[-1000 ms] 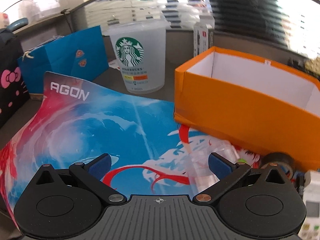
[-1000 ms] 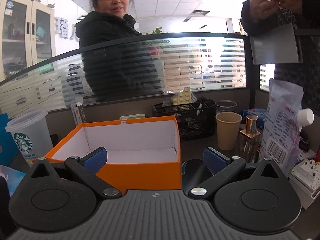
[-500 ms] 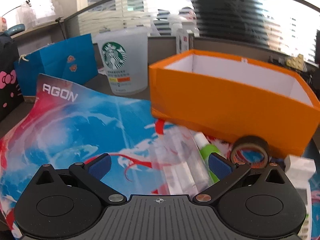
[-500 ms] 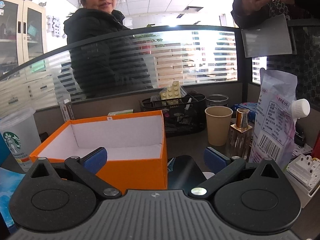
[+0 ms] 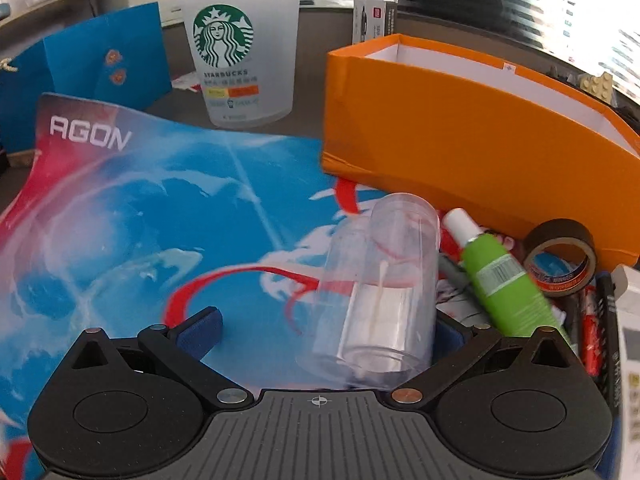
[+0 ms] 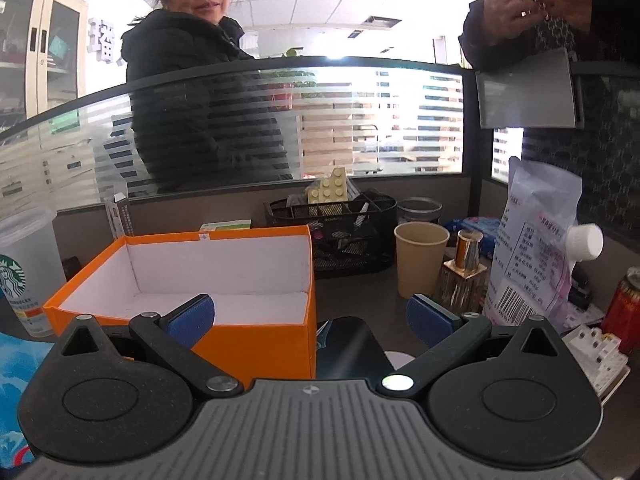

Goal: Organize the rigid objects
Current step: 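Lower the left gripper onto the stacked clear plastic cups while the right gripper approaches the white remote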

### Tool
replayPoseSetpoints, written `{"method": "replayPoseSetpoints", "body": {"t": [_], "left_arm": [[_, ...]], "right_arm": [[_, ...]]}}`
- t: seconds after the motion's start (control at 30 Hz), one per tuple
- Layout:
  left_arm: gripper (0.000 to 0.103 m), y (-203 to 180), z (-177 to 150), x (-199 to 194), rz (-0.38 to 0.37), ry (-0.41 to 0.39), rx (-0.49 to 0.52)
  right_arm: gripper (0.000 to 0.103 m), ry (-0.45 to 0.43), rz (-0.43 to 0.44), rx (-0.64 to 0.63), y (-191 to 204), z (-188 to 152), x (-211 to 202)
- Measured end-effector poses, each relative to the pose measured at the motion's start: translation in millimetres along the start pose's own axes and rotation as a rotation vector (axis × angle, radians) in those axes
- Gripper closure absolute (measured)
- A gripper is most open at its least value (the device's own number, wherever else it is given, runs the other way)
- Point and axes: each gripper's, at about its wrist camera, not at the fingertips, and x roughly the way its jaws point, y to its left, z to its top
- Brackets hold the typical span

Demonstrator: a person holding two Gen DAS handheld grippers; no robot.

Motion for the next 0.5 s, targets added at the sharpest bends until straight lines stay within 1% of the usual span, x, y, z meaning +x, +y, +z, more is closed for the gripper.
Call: {"method": "replayPoseSetpoints", "body": {"t": [0.1,0.17,0.23,0.27,0.37,0.5], "left_arm": [[0.0,14.7,-2.7,1.0,-0.033,-0.035,0.053],[0.0,23.2,-5.0,2.6,-0.068,-0.06,0.092],[0.0,31.9,-7.1,4.6,-0.097,-0.082,0.095],[0.0,33.4,-8.5,5.1,-0.091,-0.094,0.097],[0.0,35.1,-7.3,6.5,-0.087,-0.091,0.091],[0.0,36.0,-1.3,8.4,-0.11,-0.061,0.128]], "right_arm": [[0.0,0.016,0.006,-0.046,2.1,-4.6,-1.0],[0.0,0.031,0.011,-0.106,3.6,-12.0,-1.7],[0.0,0.042,0.001,-0.164,4.0,-22.3,-3.1],[0.0,0.049,-0.003,-0.183,2.2,-28.5,-4.0],[0.0,0.069,0.003,-0.182,-7.4,-45.1,-4.7],[0.0,0.126,-0.012,-0.167,-20.0,-66.6,1.7]]}}
